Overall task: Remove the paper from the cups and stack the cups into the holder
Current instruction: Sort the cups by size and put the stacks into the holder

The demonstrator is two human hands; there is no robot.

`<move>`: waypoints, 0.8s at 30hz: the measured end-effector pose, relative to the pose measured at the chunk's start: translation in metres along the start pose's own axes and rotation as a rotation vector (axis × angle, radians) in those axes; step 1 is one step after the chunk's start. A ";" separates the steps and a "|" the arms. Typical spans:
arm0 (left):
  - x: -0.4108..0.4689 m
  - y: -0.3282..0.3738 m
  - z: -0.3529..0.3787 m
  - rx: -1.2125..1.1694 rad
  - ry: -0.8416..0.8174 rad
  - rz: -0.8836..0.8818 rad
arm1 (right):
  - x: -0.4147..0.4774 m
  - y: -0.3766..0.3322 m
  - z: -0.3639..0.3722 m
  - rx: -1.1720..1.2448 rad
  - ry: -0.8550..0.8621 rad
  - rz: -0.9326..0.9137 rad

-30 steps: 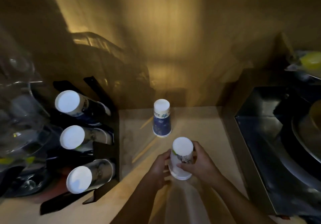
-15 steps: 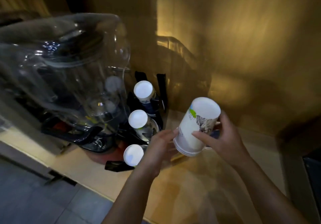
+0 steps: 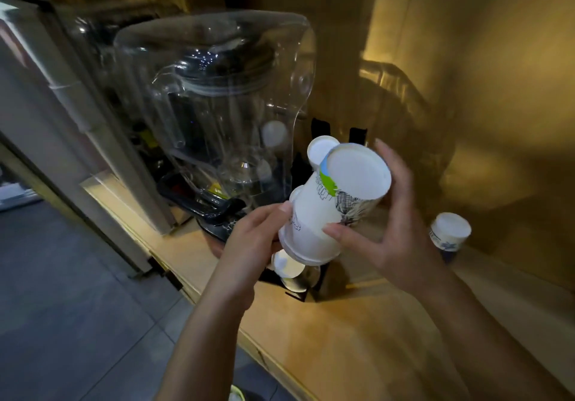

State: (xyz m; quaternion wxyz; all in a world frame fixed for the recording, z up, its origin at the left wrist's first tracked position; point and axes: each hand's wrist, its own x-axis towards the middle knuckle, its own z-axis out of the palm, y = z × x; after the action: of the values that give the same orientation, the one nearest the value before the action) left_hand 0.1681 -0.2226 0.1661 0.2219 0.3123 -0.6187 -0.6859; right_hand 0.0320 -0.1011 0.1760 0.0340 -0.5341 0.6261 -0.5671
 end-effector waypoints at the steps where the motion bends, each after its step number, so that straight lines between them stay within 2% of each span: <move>1: 0.001 -0.002 -0.004 0.008 0.010 -0.005 | 0.001 0.001 0.005 -0.015 -0.005 -0.011; 6: 0.006 -0.016 -0.022 0.052 -0.028 -0.062 | 0.002 0.004 0.030 -0.211 -0.088 -0.066; 9: 0.007 -0.020 -0.024 0.013 -0.057 -0.101 | 0.000 0.006 0.038 -0.361 -0.081 -0.151; 12: 0.010 -0.023 -0.026 0.056 -0.053 -0.105 | 0.002 0.003 0.041 -0.324 -0.083 -0.084; 18: 0.019 -0.033 -0.021 0.059 -0.038 -0.142 | -0.005 0.019 0.050 -0.468 -0.100 -0.143; 22: 0.025 -0.042 -0.014 -0.042 -0.079 -0.167 | -0.016 0.047 0.057 -0.525 -0.250 -0.092; 24: 0.025 -0.049 -0.016 -0.042 -0.036 -0.154 | -0.024 0.062 0.060 -0.608 -0.307 -0.110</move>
State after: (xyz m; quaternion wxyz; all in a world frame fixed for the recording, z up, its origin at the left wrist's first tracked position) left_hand 0.1658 -0.2440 0.1133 0.1641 0.3419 -0.5821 -0.7193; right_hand 0.0419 -0.1382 0.0951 -0.0636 -0.6320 0.7242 -0.2683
